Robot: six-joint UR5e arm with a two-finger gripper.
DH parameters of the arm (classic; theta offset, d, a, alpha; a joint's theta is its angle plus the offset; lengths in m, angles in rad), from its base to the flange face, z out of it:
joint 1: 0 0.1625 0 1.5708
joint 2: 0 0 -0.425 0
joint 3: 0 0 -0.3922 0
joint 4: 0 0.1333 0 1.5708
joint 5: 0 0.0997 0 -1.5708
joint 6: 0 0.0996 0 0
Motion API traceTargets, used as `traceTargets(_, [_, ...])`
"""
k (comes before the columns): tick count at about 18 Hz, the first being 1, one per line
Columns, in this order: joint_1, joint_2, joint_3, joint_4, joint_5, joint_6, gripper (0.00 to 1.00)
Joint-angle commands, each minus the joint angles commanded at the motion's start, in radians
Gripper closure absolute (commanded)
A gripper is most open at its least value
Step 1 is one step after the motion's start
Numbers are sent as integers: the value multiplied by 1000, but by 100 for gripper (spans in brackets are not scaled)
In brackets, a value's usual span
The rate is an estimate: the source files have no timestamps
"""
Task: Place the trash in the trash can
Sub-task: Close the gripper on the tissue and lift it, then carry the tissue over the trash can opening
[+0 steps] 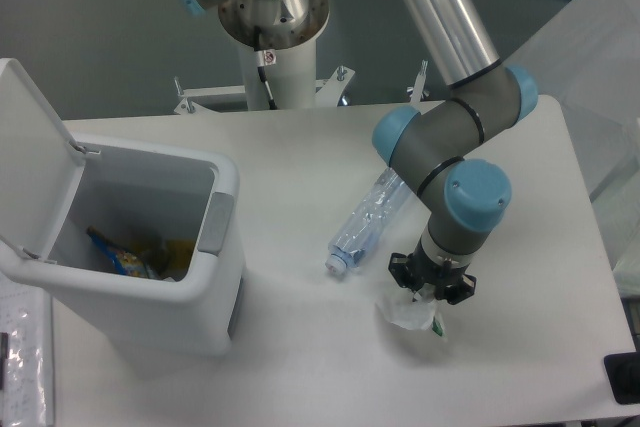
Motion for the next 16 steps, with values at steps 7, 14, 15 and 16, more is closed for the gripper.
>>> traceTargets(7, [-24, 191, 26, -2, -228, -182, 81])
traceTargets(14, [-86, 363, 25, 0, -327, -307, 80])
traceTargets(15, [-92, 386, 20, 0, -336, -319, 80])
traceTargets(16, [-100, 411, 16, 2, -347, -324, 80])
